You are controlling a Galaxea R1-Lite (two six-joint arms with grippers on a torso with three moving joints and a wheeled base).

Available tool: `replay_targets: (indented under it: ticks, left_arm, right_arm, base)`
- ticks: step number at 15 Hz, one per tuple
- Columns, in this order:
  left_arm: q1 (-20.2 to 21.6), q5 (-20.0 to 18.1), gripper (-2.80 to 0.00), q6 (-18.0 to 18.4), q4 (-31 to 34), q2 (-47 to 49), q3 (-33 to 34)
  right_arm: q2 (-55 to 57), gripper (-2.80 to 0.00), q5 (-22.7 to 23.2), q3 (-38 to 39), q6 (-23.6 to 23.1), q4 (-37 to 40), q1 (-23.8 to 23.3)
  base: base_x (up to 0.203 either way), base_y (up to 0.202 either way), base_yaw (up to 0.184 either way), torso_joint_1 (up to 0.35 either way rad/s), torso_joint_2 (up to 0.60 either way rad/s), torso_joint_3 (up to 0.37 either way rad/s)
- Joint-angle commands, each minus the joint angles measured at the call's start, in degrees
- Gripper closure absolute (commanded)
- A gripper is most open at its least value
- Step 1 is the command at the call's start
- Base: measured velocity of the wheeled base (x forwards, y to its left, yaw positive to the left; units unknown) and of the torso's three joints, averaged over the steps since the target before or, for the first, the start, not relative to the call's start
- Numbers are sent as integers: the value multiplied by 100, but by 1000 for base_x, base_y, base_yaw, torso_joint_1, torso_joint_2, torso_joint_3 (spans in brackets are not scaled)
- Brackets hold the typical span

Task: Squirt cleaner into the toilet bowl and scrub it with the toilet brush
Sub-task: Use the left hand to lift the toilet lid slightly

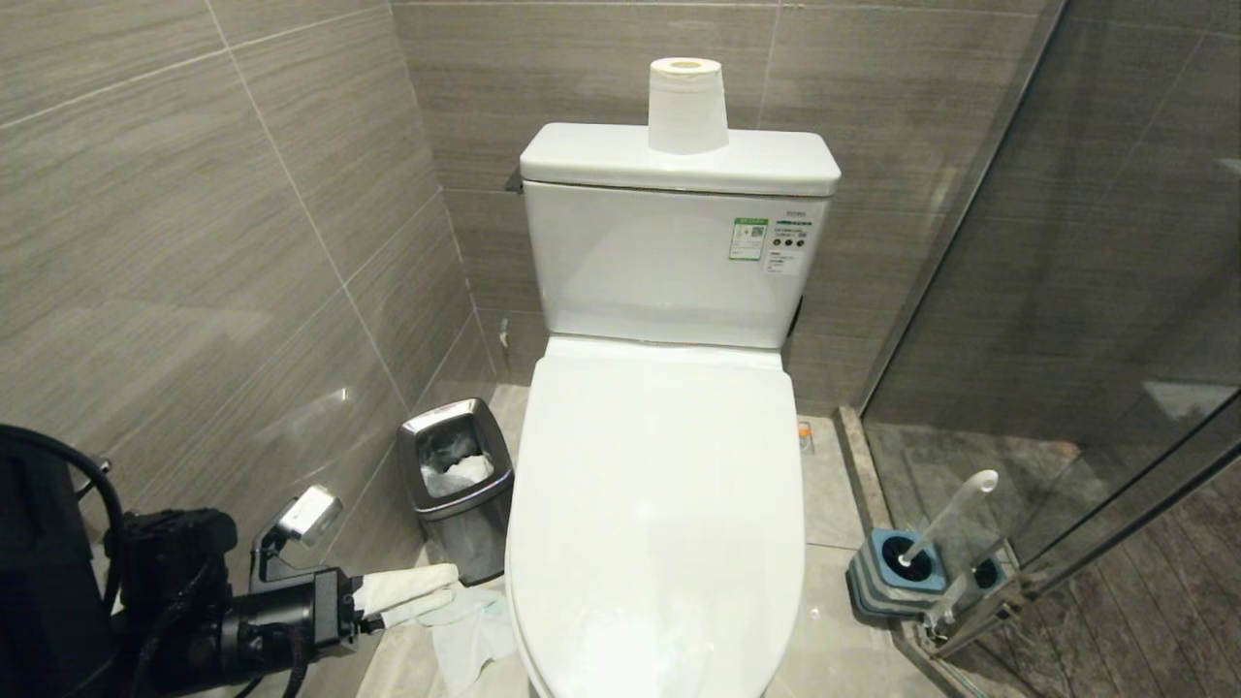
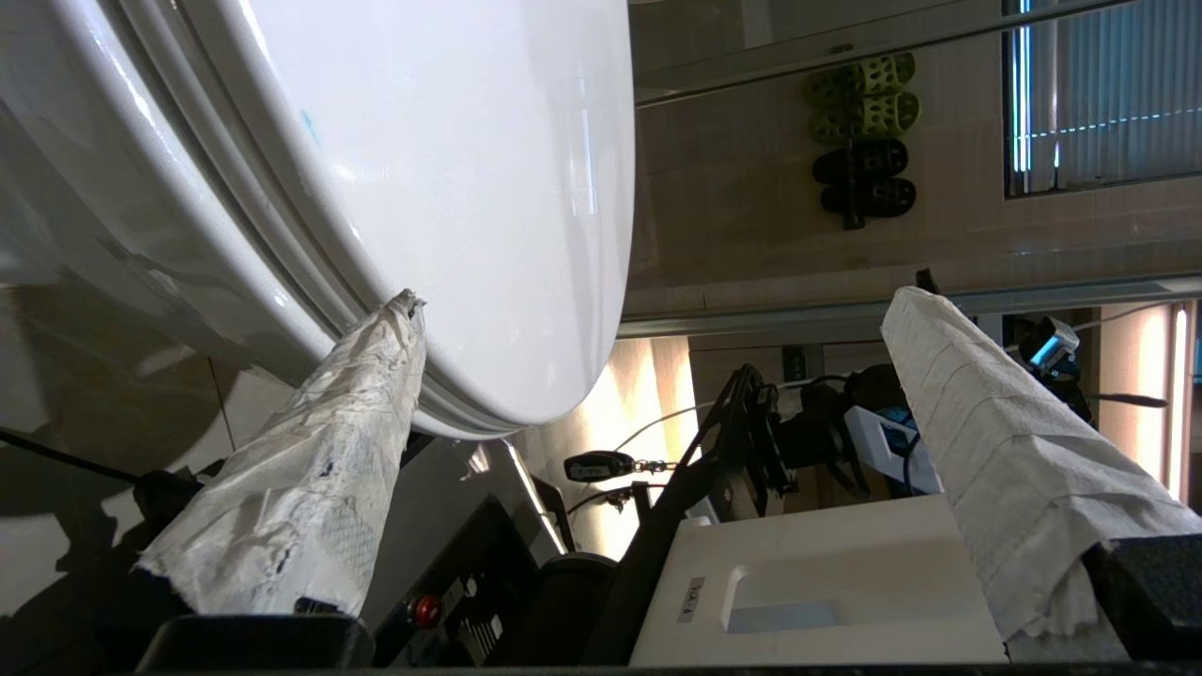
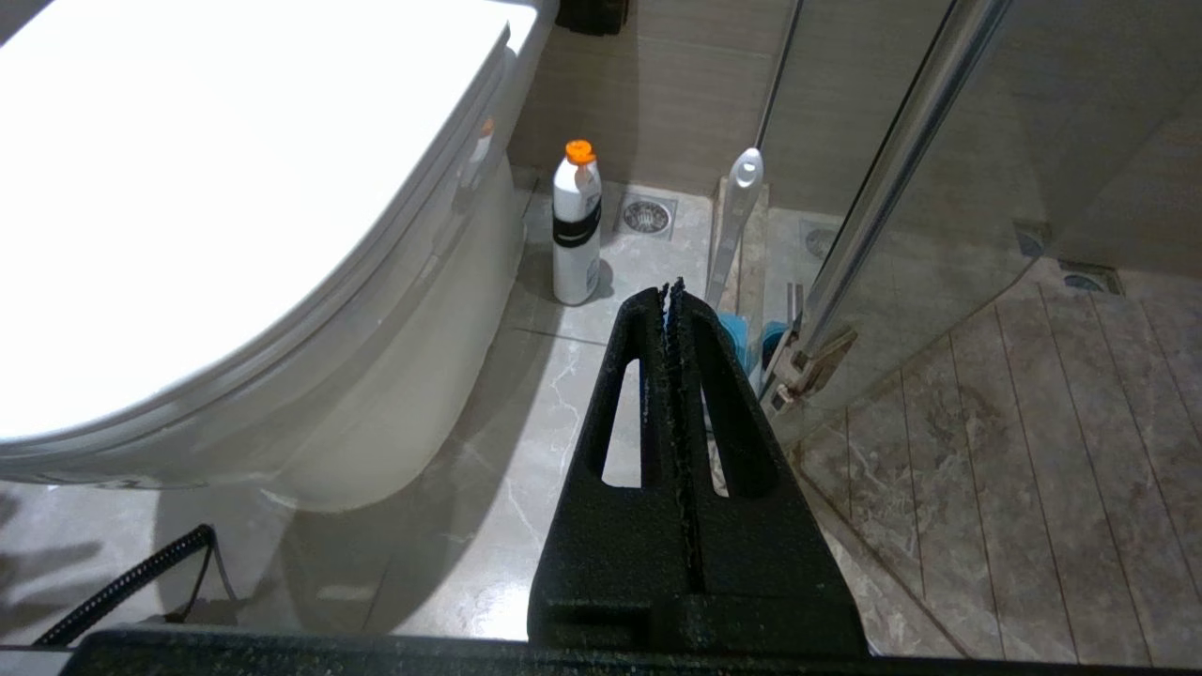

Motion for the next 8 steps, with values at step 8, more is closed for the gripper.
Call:
replay_targets:
  ticks: [8]
  left_arm:
    - [-18, 13, -280, 7, -50, 139, -58]
  right_arm:
    - [2, 0, -1, 9, -4, 1, 1]
  base:
    - [0, 0, 0, 2, 3, -117]
